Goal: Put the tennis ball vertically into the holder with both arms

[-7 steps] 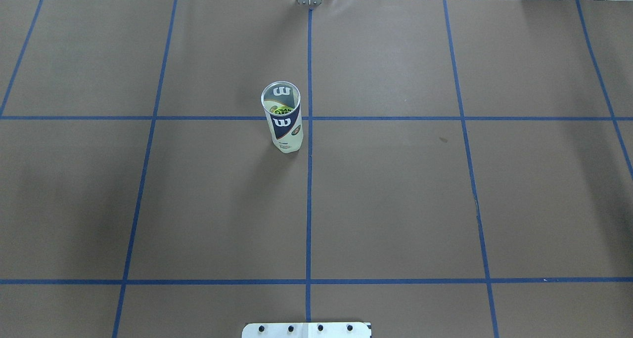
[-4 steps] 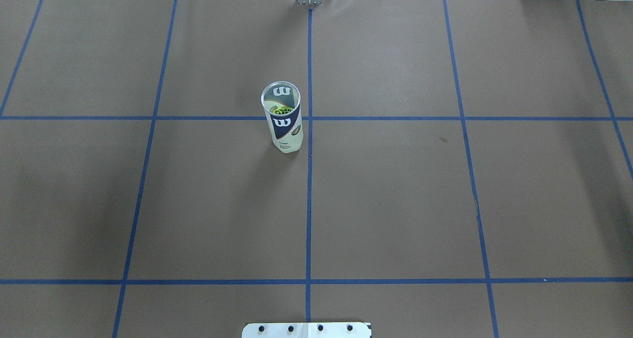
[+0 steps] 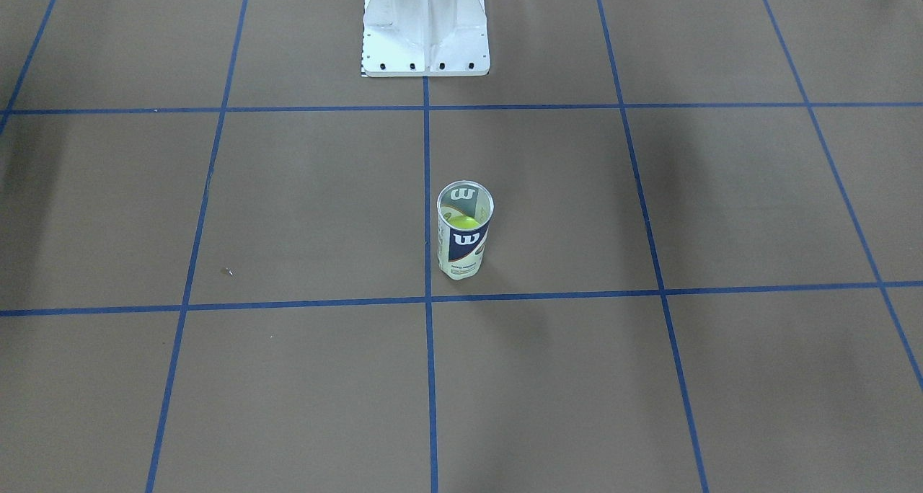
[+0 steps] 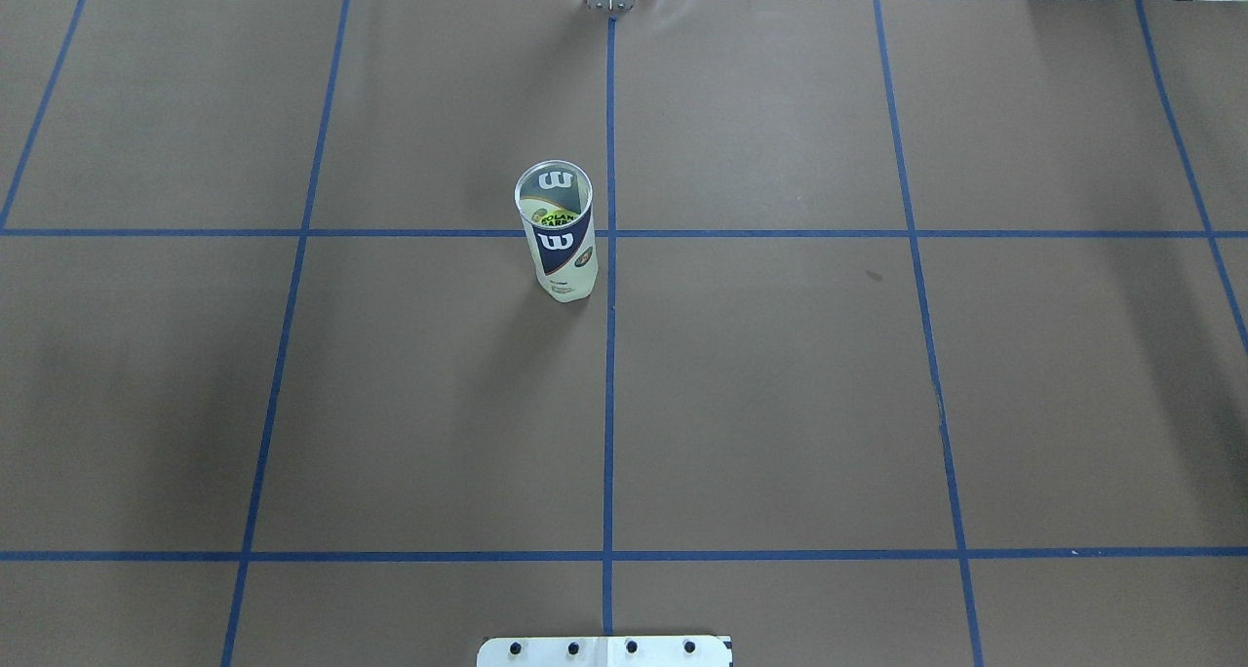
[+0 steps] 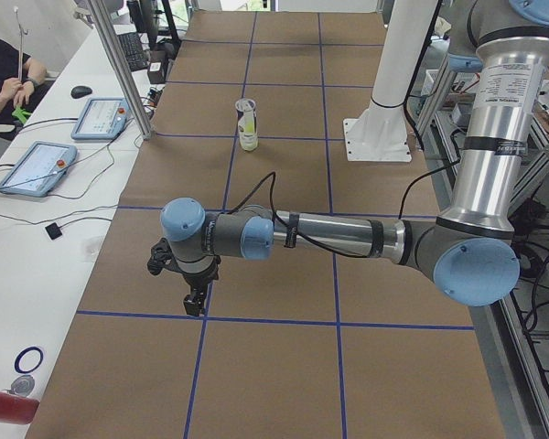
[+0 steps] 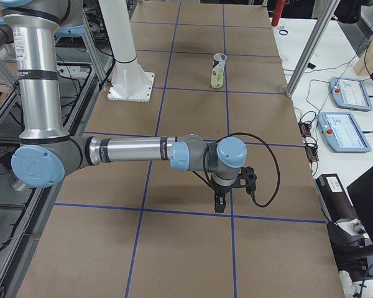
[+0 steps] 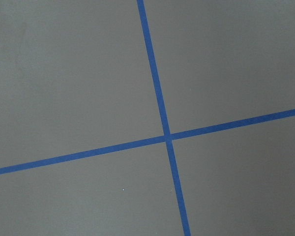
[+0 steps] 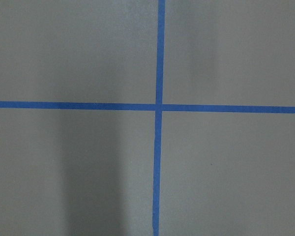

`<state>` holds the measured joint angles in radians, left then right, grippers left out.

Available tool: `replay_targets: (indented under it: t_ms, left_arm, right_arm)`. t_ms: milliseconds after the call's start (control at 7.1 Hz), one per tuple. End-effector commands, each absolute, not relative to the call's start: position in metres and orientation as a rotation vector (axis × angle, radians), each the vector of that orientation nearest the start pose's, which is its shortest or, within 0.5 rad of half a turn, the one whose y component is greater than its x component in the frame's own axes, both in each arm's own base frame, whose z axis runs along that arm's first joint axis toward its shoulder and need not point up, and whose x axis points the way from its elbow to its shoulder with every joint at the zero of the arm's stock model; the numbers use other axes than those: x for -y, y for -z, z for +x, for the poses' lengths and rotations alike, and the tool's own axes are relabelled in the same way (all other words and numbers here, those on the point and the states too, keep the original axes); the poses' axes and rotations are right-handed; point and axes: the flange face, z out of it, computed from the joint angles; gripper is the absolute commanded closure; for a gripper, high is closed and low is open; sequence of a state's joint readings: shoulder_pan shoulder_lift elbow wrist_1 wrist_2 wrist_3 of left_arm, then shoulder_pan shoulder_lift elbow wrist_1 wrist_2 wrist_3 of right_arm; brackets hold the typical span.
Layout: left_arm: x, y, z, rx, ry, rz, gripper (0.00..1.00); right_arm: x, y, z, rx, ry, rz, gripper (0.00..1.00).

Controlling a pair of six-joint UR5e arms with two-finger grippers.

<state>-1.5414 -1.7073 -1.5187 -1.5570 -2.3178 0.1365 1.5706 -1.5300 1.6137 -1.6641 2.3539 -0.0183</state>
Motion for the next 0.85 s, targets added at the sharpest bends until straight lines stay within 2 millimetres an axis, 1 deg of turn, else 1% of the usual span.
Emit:
replay_targets:
  t_ms: [0, 282, 423, 563, 704]
  left_arm:
    - [0.555, -0.617, -0.048, -0.746, -0.185, 0.105, 0.00]
    - [0.555, -0.619, -0.049, -0.746, -0.183, 0.102, 0.00]
    - [0.553, -0.620, -0.060, -0.747, -0.164, 0.104, 0.00]
    - [0.550, -0.623, -0.075, -0.759, -0.135, 0.110, 0.00]
    - [0.537, -0.635, -0.082, -0.796, -0.109, 0.092, 0.00]
  right_arm:
    - [0.504, -0.630, 0.067, 0.787, 0.009, -0.003, 0.01]
    - [0.502, -0.632, 0.067, 0.787, 0.004, -0.008, 0.01]
    - [0.502, -0.633, 0.067, 0.787, 0.000, -0.011, 0.01]
    - [0.502, -0.633, 0.067, 0.787, -0.001, -0.011, 0.01]
    - [0.502, -0.633, 0.067, 0.787, -0.002, -0.010, 0.01]
